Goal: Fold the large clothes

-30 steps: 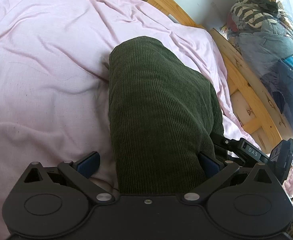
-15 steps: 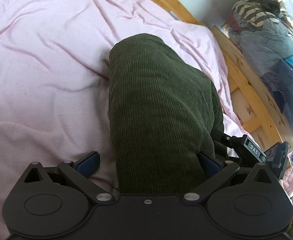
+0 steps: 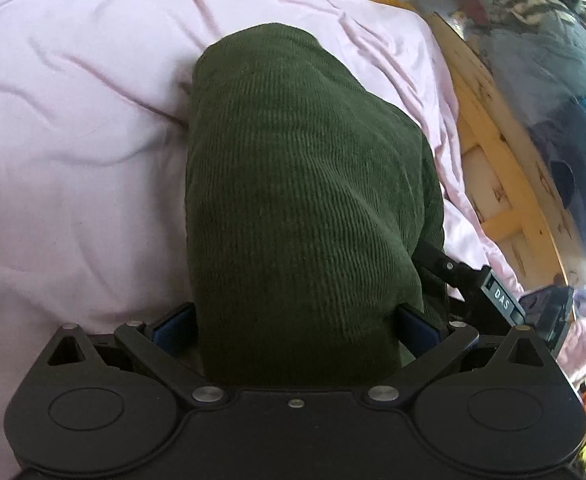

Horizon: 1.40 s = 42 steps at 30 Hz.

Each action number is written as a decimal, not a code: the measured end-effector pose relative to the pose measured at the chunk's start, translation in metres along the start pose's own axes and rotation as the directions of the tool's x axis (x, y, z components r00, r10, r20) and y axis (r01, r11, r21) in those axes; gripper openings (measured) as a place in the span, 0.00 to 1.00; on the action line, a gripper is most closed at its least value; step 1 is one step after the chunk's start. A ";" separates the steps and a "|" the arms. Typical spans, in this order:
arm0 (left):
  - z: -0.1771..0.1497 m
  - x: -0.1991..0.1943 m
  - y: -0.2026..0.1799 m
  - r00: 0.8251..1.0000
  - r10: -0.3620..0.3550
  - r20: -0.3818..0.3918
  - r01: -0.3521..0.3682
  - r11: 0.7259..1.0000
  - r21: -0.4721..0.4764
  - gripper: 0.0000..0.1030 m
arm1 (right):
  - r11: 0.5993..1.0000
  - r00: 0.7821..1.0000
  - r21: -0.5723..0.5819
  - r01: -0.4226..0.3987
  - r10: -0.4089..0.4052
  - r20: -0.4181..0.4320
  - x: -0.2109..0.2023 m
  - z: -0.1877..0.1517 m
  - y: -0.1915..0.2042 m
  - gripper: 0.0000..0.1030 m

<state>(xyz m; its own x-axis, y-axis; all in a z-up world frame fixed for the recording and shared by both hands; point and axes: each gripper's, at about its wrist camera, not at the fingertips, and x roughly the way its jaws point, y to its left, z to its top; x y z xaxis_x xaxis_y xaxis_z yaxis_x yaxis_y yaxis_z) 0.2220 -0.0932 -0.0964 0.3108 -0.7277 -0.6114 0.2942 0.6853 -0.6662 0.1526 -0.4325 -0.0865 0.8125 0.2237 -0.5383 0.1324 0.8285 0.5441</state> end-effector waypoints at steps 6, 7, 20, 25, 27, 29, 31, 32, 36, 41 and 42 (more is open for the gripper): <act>0.005 0.002 0.001 0.999 -0.014 -0.030 0.014 1.000 0.002 1.00 | 1.000 1.000 -0.001 0.000 0.000 0.006 -0.001 -0.002 0.001 1.00; 0.006 0.003 0.002 0.999 -0.016 -0.032 0.016 1.000 0.001 1.00 | 1.000 1.000 -0.001 0.000 0.000 0.005 -0.001 -0.002 0.000 1.00; 0.015 0.005 -0.001 0.998 -0.019 -0.061 0.021 0.999 0.032 1.00 | 1.000 1.000 -0.002 -0.005 0.005 0.008 -0.001 -0.003 0.001 1.00; 0.018 0.011 -0.008 0.998 -0.011 -0.067 0.016 0.998 0.063 1.00 | 1.000 1.000 -0.010 -0.022 0.022 0.001 -0.002 -0.001 0.003 1.00; 0.018 0.013 -0.005 0.997 -0.027 -0.066 0.032 0.997 0.068 1.00 | 0.999 0.999 -0.027 -0.037 0.037 -0.006 -0.001 -0.001 0.006 1.00; 0.018 0.015 -0.004 0.997 -0.036 -0.066 0.041 0.996 0.075 1.00 | 0.998 0.999 -0.051 -0.044 0.044 -0.003 -0.002 -0.001 0.011 0.92; 0.015 0.015 -0.003 0.997 -0.035 -0.063 0.040 0.996 0.081 1.00 | 0.995 0.998 -0.078 -0.056 0.056 -0.001 -0.003 -0.002 0.016 0.84; 0.016 0.016 -0.003 0.997 -0.034 -0.064 0.039 0.996 0.081 1.00 | 0.993 0.998 -0.097 -0.061 0.061 0.003 -0.005 -0.002 0.018 0.79; 0.018 0.015 -0.001 0.995 -0.044 -0.090 0.051 0.995 0.081 0.99 | 0.982 0.998 -0.182 -0.048 0.056 0.042 -0.012 -0.004 0.030 0.63; 0.017 0.009 -0.007 0.998 -0.041 -0.056 0.046 0.994 0.096 0.92 | 0.977 0.989 -0.206 -0.062 0.088 0.117 -0.033 0.000 0.044 0.40; 0.017 0.006 -0.007 0.998 -0.045 -0.048 0.049 0.995 0.091 0.89 | 0.973 0.986 -0.220 -0.064 0.095 0.135 -0.037 0.000 0.051 0.40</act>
<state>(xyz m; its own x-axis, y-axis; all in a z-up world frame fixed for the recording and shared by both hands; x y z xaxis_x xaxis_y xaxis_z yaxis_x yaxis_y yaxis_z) 0.2376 -0.1020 -0.0884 0.2538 -0.7581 -0.6007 0.3902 0.6485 -0.6536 0.1293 -0.3990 -0.0390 0.8908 0.2299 -0.3920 -0.0478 0.9052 0.4222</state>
